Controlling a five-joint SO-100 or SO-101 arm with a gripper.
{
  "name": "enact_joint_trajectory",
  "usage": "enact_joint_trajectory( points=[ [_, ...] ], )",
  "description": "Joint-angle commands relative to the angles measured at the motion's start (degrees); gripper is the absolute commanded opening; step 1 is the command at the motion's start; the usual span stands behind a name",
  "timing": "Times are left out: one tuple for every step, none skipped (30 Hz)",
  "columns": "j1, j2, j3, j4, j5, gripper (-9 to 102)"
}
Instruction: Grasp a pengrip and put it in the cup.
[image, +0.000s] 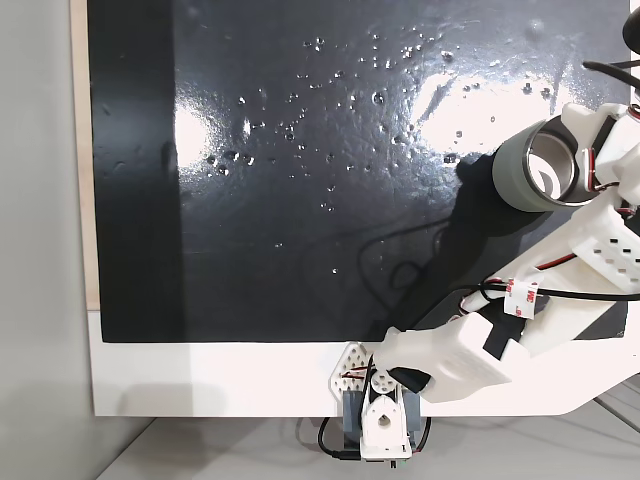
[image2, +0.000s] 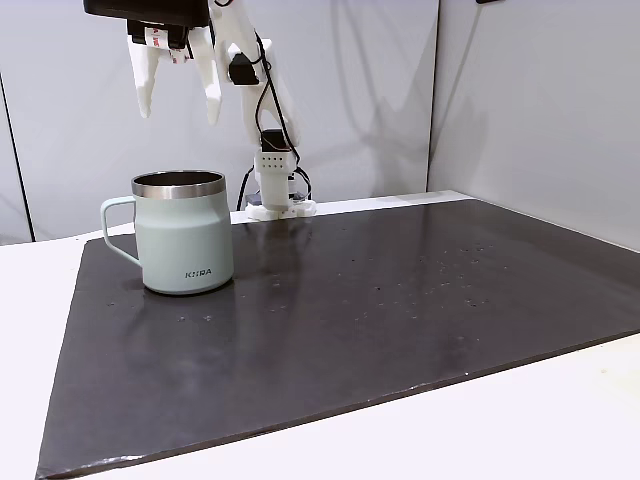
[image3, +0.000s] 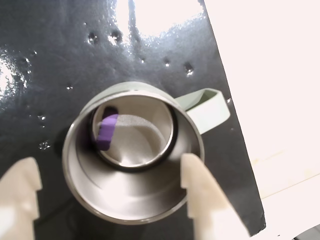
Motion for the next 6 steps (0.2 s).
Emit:
enact_joint_trajectory(
  points=[
    [0.6, 1.6, -4.5, 0.4, -0.5, 34],
    [0.6, 1.6, -4.7, 0.4, -0.6, 34],
    [0.6, 1.6, -4.9, 0.4, -0.6, 34],
    [0.6, 1.6, -5.1, 0.4, -0.7, 34],
    [0.6, 1.7, -5.1, 0.4, -0.8, 33],
    [0.6, 1.7, -5.2, 0.4, -0.8, 33]
  ],
)
